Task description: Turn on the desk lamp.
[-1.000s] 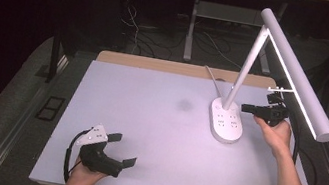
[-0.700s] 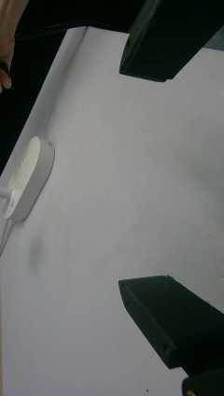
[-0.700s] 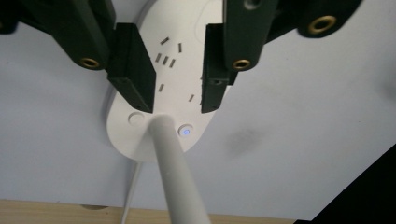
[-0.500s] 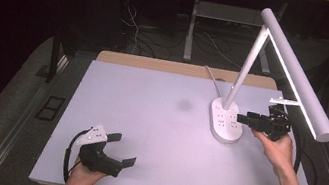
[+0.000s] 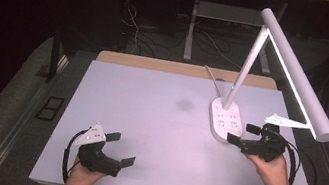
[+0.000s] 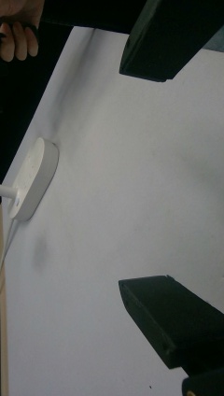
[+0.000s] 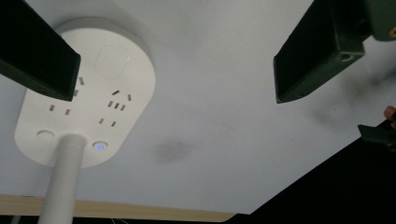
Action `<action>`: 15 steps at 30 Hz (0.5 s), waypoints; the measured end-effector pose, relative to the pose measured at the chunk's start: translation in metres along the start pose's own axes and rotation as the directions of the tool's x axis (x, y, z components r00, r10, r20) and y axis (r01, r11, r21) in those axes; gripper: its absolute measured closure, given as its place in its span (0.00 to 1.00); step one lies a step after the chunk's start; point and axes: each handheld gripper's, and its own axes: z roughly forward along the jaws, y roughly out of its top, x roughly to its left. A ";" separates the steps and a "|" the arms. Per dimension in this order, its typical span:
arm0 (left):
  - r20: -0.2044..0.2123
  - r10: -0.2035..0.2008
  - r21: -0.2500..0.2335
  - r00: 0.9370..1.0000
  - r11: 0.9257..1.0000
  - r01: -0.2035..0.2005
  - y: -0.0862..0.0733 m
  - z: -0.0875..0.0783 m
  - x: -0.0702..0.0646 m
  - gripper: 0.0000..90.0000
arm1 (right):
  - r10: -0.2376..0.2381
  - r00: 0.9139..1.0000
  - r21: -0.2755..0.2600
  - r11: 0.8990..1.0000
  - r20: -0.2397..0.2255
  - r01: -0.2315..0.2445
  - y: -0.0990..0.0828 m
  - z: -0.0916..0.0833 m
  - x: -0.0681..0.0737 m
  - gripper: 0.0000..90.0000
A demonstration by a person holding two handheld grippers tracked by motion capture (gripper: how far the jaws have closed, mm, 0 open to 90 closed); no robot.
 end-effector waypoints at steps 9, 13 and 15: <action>0.000 -0.001 0.000 1.000 1.000 0.001 0.000 0.000 -0.001 0.00 | -0.008 0.999 -0.025 1.000 -0.031 0.008 -0.039 -0.002 0.015 0.01; -0.003 0.005 0.000 1.000 1.000 -0.005 0.000 0.000 -0.001 0.00 | -0.002 1.000 -0.034 0.999 -0.031 0.001 -0.052 -0.008 0.020 0.01; -0.005 0.004 0.001 1.000 1.000 -0.004 0.000 -0.001 0.000 0.00 | -0.004 0.999 -0.027 1.000 -0.032 0.003 -0.057 -0.010 0.022 0.01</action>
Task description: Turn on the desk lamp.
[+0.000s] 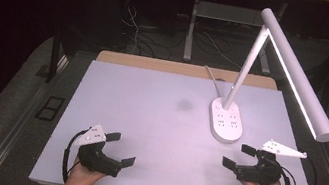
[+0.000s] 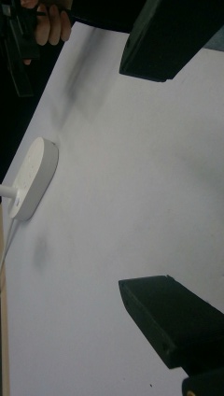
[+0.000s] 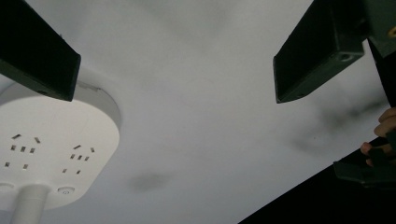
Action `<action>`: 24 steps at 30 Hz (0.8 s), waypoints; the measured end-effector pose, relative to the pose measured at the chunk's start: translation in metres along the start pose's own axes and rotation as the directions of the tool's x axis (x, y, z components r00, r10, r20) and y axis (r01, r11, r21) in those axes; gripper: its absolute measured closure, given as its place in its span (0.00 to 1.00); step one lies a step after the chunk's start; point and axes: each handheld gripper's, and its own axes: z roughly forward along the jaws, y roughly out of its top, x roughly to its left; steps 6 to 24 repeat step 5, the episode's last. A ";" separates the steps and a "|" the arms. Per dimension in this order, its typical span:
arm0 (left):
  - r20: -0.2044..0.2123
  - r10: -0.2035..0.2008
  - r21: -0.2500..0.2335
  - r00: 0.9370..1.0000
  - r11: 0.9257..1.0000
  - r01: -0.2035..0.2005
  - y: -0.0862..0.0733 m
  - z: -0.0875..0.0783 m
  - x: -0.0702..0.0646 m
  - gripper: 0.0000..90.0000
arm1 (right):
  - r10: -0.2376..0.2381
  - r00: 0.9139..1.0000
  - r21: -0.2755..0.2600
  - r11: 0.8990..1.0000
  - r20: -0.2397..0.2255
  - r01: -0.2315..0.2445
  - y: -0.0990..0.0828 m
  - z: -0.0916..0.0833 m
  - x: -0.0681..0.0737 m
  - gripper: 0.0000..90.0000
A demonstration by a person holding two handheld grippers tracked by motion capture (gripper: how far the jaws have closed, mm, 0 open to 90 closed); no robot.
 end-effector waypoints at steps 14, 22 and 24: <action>0.001 0.000 -0.001 1.000 1.000 0.000 0.000 0.000 0.000 0.00 | 0.005 1.000 -0.009 1.000 -0.006 -0.005 -0.008 -0.002 0.001 0.01; 0.001 0.000 -0.001 1.000 1.000 0.000 0.000 0.000 0.000 0.00 | 0.005 1.000 -0.009 1.000 -0.006 -0.005 -0.008 -0.002 0.001 0.01; 0.001 0.000 -0.001 1.000 1.000 0.000 0.000 0.000 0.000 0.00 | 0.005 1.000 -0.009 1.000 -0.006 -0.005 -0.008 -0.002 0.001 0.01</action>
